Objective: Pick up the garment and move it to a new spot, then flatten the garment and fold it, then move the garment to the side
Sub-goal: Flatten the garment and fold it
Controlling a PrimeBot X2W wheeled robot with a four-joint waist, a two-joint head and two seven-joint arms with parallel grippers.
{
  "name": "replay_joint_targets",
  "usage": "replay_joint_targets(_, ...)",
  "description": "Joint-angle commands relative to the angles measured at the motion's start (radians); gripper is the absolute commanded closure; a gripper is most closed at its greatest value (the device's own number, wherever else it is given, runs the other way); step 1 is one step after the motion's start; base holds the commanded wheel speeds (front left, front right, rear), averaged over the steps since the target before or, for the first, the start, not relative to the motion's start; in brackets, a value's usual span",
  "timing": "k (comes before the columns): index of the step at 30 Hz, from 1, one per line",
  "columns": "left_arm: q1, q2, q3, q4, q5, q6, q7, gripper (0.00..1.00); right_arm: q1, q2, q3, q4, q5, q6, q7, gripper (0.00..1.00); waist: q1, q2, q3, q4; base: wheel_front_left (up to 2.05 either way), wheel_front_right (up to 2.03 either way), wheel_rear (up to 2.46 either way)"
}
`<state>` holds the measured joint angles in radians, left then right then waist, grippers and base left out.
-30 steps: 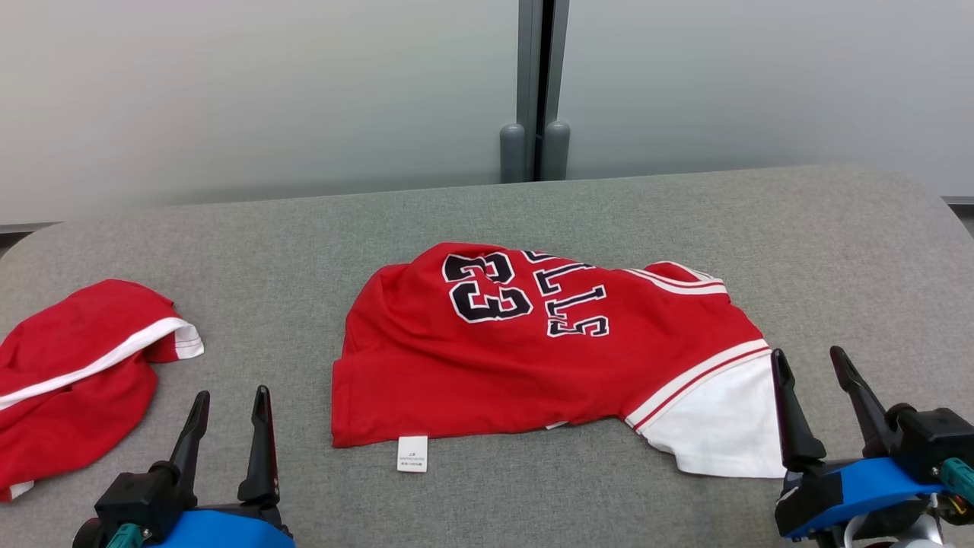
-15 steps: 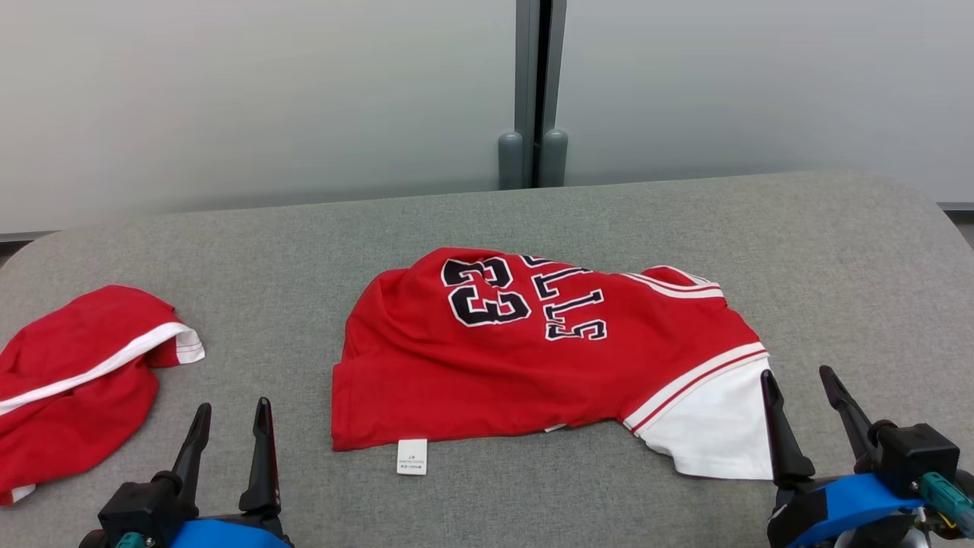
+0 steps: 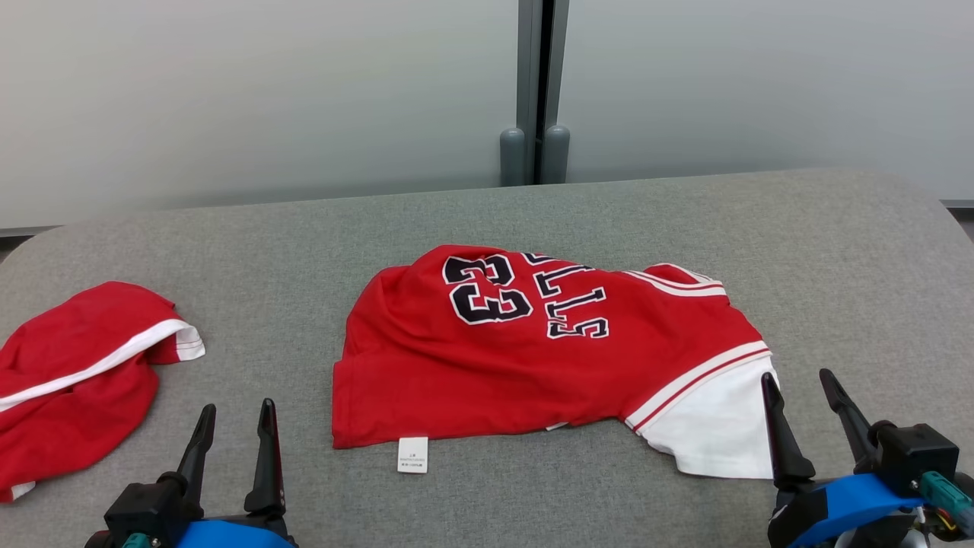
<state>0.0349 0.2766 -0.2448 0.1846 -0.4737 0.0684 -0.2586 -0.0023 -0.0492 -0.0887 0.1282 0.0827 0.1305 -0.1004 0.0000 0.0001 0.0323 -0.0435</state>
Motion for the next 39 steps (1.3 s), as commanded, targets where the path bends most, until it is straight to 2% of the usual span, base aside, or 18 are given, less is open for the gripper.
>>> replay_joint_targets(1,0.0,0.0,-0.002,0.0,0.005,-0.003,-0.006,0.0,-0.005,-0.002,0.001,0.002,0.007,0.001,0.005,0.0,0.0,-0.0001,0.002,0.0,0.0,0.0,0.0)
replay_joint_targets(7,-0.048,0.011,-0.032,0.001,0.019,-0.012,0.04,0.0,-0.011,-0.003,-0.013,0.009,0.015,0.0,0.071,0.0,0.0,-0.0001,0.023,-0.007,0.0,0.0,0.0)
replay_joint_targets(12,-0.094,-0.012,-0.067,0.054,0.006,-0.008,0.132,0.0,-0.005,-0.002,-0.076,0.031,0.037,0.001,0.15,0.0,0.0,-0.0001,0.042,-0.018,0.0,0.0,0.0)
replay_joint_targets(16,-0.133,-0.029,-0.104,0.119,0.003,-0.024,0.188,0.0,-0.01,-0.002,-0.076,0.064,0.048,0.0,0.202,0.0,0.0,-0.0001,0.059,-0.031,0.0,0.0,0.0)
replay_joint_targets(20,-0.161,-0.046,-0.12,0.201,0.001,-0.035,0.2,0.0,-0.023,-0.002,-0.071,0.106,0.058,0.001,0.235,0.0,0.0,-0.0001,0.071,-0.045,0.0,0.0,0.0)
replay_joint_targets(25,-0.202,-0.066,-0.121,0.31,0.011,0.01,0.222,0.0,-0.058,-0.003,-0.073,0.166,0.085,0.001,0.263,0.0,0.0,-0.0001,0.09,-0.058,0.0,0.0,0.0)
replay_joint_targets(34,-0.248,-0.088,-0.121,0.419,0.007,0.03,0.203,0.0,-0.134,-0.002,-0.079,0.284,0.072,0.001,0.281,0.0,0.0,-0.0001,0.123,-0.052,0.0,0.0,0.0)
replay_joint_targets(39,-0.261,-0.096,-0.134,0.468,-0.002,0.016,0.223,0.0,-0.155,-0.002,-0.059,0.346,0.076,0.001,0.281,0.0,0.0,-0.0001,0.129,-0.045,0.0,0.0,0.0)
